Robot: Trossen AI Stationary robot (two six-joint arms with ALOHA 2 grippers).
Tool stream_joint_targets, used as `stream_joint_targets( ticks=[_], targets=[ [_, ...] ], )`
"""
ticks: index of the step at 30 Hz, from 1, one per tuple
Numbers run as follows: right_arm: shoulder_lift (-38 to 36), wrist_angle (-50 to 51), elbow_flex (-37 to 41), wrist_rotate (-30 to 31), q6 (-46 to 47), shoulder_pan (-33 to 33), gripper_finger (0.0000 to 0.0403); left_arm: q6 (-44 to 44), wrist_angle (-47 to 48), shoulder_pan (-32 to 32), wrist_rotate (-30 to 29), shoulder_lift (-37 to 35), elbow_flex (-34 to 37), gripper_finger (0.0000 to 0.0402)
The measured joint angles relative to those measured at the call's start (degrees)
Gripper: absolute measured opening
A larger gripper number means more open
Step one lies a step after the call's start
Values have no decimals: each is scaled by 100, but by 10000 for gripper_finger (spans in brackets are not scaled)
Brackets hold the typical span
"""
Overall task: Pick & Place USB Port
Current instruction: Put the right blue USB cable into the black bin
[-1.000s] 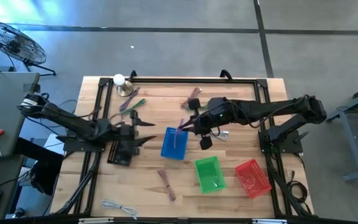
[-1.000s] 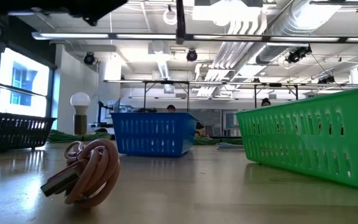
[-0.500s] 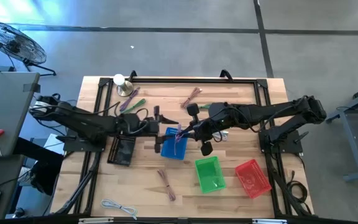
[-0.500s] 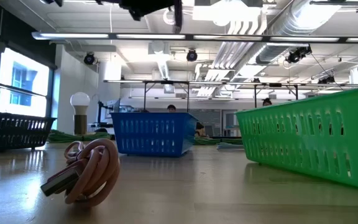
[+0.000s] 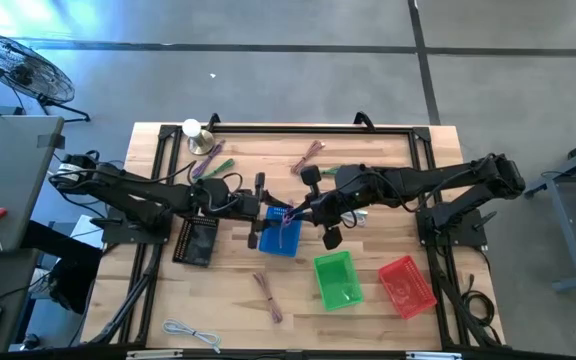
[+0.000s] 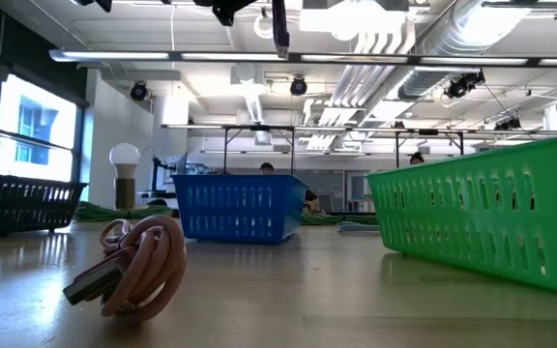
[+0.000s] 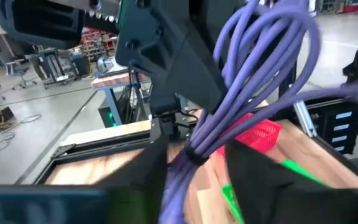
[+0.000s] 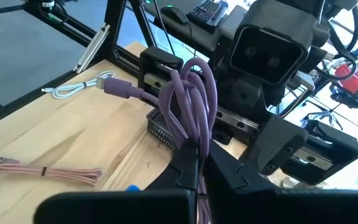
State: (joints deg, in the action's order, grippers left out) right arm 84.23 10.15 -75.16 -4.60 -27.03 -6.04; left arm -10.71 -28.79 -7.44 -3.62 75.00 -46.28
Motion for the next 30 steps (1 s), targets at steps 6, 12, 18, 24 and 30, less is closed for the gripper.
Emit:
stream_joint_targets(
  ticks=[6,12,18,24,30],
  targets=[
    [0,10,0,195,24,1,30,-196,134,-4,-155,0,0,22],
    [-70,64,0,1238,304,-61,77,-149,381,1,-419,-4,0,12],
    [-382,147,0,2370,497,-366,135,-106,596,-7,-788,-17,0,12],
    [-981,432,0,3854,511,-806,167,-118,1086,-7,-1661,-132,2,10],
    [-1424,1079,0,4238,829,-918,161,434,2289,-11,-2949,-701,2,10]
  ],
)
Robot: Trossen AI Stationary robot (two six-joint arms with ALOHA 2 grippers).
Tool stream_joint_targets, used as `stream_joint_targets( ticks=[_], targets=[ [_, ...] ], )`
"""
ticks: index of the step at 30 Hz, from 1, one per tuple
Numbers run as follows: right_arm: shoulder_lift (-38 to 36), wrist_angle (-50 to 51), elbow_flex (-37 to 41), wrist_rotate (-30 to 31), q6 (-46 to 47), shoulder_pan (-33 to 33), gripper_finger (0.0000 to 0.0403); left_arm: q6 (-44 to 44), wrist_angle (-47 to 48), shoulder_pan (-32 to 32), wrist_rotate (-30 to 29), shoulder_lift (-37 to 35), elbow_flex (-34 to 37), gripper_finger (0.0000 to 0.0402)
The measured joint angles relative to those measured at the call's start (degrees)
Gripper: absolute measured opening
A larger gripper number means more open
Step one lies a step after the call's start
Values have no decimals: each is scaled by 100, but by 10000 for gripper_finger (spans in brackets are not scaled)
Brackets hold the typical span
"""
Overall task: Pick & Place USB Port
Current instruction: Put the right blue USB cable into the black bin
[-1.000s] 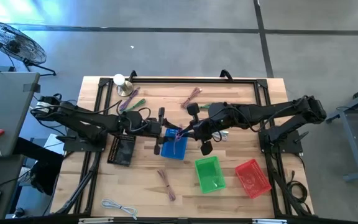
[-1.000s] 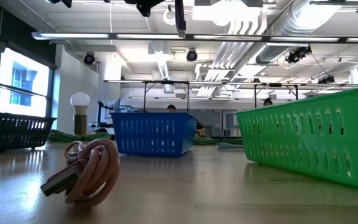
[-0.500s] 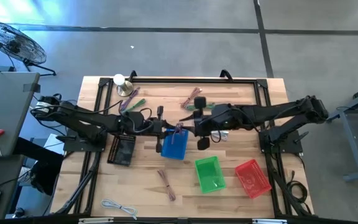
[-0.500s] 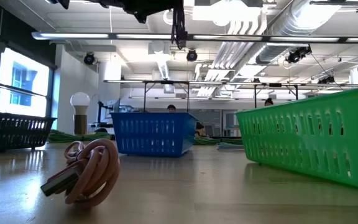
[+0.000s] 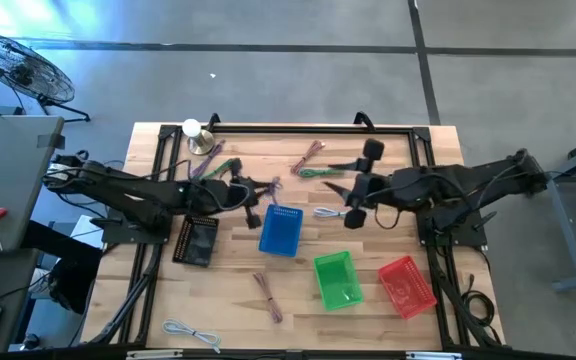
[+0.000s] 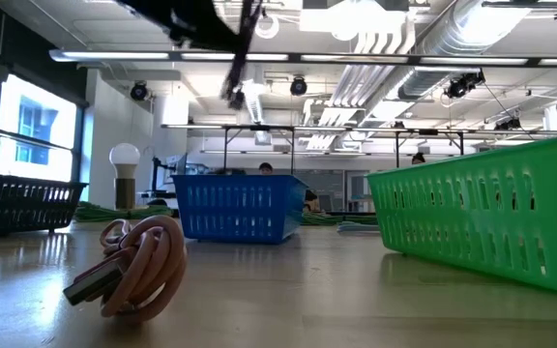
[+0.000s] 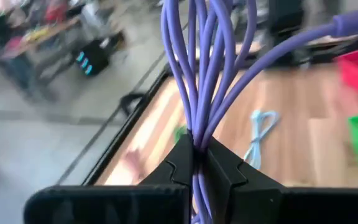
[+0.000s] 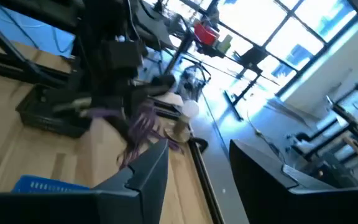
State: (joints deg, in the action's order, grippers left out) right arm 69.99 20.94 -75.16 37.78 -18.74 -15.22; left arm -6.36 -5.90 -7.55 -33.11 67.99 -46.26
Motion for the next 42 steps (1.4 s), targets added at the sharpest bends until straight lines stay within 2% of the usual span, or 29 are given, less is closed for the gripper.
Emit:
stream_joint_targets(
  ticks=[5,10,15,18,24,31,42],
  targets=[
    [-74,495,-2,223,179,8,152,1317,1756,-44,-277,-907,0,10],
    [-71,766,-2,282,181,24,149,3416,3597,-290,-478,-1830,0,10],
    [-69,880,-1,263,182,25,149,5840,5306,-614,-185,-2276,0,10],
    [-67,884,-1,260,181,24,149,6880,5974,-932,51,-2226,2,10],
    [-67,909,-2,253,231,25,149,8333,6615,-1319,434,-1912,2,10],
    [-63,1098,-2,214,338,25,149,10206,7805,-1735,1041,-1283,2,10],
    [-63,1174,0,-135,347,26,149,11197,7431,-2244,1515,-347,2,10]
  ],
)
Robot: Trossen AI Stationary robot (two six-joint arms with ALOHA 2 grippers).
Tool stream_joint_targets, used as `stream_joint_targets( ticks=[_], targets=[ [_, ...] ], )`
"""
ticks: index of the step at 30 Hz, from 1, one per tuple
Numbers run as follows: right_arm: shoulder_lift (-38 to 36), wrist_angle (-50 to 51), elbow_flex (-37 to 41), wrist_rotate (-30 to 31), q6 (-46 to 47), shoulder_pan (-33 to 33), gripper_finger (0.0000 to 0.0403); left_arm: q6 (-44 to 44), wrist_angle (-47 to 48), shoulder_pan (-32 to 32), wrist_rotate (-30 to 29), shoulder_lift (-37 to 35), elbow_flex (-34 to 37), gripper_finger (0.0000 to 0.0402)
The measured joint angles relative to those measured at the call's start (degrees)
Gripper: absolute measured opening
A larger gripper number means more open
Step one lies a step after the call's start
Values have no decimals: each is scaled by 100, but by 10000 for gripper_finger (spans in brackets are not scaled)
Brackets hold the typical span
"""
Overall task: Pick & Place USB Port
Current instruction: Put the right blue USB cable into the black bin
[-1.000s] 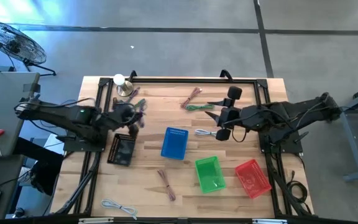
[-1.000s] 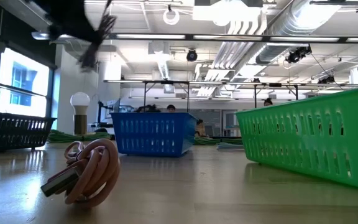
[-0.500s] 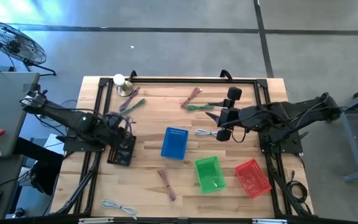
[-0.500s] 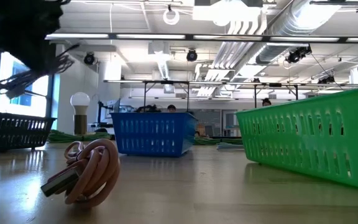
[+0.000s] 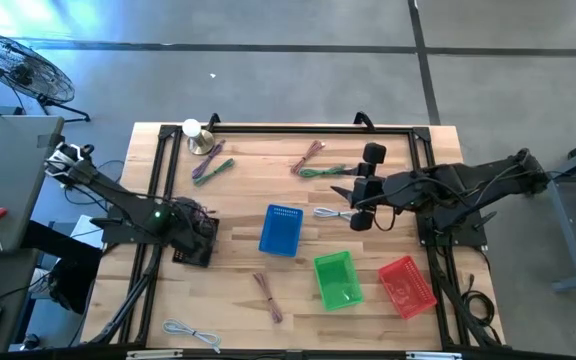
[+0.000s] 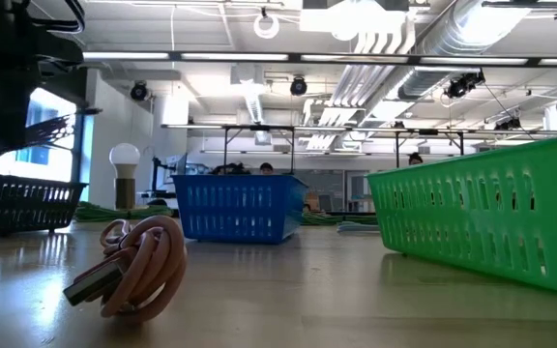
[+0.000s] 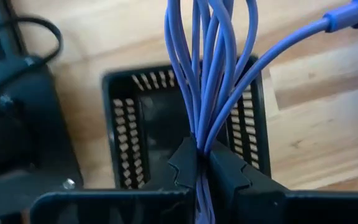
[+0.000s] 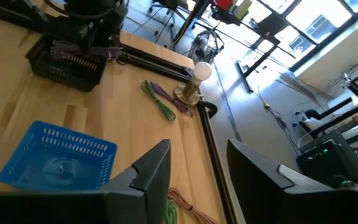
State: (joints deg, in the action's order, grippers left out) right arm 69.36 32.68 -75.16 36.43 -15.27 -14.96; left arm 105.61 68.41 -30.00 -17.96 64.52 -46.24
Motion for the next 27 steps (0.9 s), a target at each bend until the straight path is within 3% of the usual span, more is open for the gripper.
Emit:
stream_joint_targets(
  ticks=[8,17,27],
  targets=[
    [0,223,0,-21,138,-2,149,797,-102,-323,522,445,0,10],
    [0,312,0,-274,332,-2,149,920,-225,-341,669,583,0,11],
    [0,338,0,-260,348,-4,150,567,-435,-341,691,583,0,95]
  ],
)
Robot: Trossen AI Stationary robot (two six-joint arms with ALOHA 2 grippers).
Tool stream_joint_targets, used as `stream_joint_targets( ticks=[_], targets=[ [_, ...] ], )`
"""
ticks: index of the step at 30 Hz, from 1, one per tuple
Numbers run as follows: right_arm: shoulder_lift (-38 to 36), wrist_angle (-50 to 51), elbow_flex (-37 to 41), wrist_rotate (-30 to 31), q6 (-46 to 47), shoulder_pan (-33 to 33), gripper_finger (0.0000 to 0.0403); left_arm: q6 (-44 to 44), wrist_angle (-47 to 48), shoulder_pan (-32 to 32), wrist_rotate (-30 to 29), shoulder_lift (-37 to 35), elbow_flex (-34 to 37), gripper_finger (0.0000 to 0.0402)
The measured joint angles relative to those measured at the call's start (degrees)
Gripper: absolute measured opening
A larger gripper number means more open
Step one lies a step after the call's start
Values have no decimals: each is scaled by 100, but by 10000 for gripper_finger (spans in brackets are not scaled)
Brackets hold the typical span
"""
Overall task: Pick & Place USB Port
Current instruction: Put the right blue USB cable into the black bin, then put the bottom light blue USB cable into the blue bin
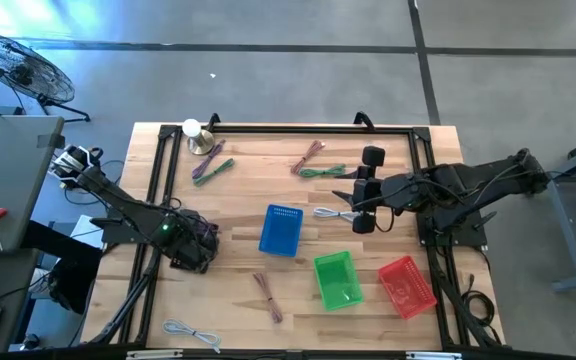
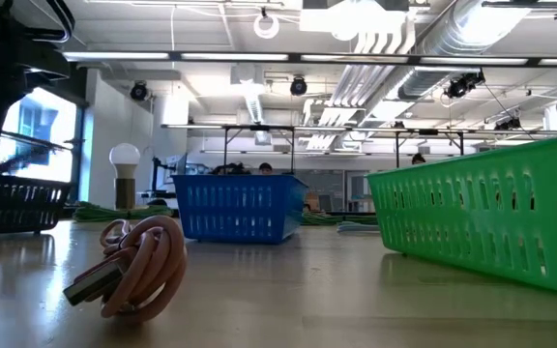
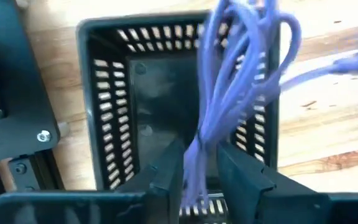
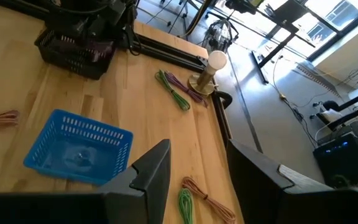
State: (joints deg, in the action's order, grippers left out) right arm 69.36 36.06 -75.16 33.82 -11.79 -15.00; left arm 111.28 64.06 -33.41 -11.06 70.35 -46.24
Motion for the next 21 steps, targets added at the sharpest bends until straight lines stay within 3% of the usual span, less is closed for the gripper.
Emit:
stream_joint_targets(
  ticks=[9,17,21],
  targets=[
    [0,3,0,4,0,0,150,-203,61,0,-3,-9,0,109],
    [0,10,0,2,-3,0,148,-2252,-6,0,-35,-278,-358,110],
    [1,-13,0,2,-3,0,147,-4164,-452,0,-350,-278,-1067,110]
  ],
)
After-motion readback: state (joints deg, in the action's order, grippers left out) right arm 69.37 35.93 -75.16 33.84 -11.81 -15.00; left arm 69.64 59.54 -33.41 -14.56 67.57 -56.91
